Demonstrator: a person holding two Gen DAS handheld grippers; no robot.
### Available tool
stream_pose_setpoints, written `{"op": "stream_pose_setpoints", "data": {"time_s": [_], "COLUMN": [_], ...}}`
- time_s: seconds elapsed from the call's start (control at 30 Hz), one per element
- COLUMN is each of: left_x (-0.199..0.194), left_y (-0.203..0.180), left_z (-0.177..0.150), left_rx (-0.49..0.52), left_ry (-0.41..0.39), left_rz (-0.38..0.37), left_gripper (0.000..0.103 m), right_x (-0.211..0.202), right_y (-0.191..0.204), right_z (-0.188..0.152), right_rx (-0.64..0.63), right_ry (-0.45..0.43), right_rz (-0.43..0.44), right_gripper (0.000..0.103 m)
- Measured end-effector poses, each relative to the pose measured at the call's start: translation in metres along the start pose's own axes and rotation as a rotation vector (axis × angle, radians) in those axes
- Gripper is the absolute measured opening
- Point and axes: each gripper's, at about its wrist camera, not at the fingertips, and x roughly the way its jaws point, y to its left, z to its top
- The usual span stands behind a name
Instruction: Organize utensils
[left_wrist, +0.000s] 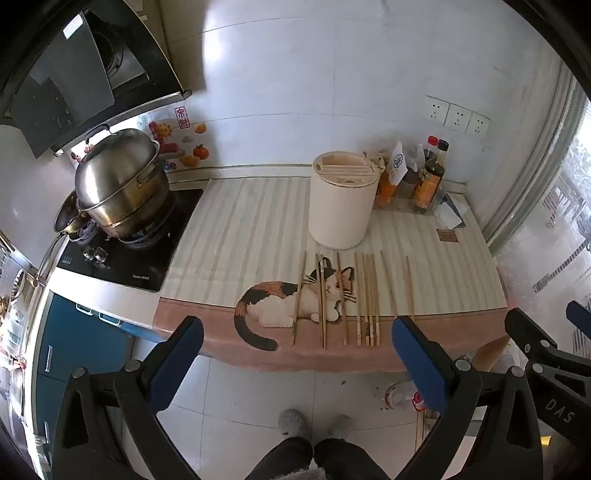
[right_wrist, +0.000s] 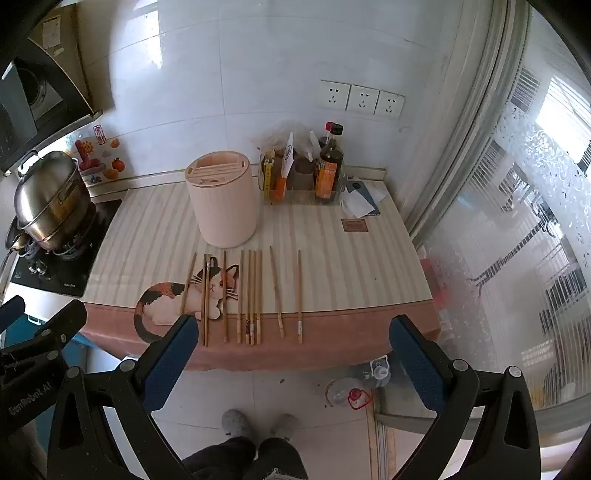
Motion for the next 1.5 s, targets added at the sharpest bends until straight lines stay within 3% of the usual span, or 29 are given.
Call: {"op": "stream_pose_setpoints", "data": {"time_s": [1.5], "left_x": [-0.002], "left_y": [0.000], "left_z": [0.010], "left_rx": [0.001], "left_ry": [-0.004], "left_rz": [-0.015], "left_gripper": [0.103], "right_x": [-0.003], "right_y": [0.002], "right_z": [0.004], "right_rx": [-0.005], "right_ry": [-0.022], "right_rz": [-0.001], "right_gripper": [0.103]}}
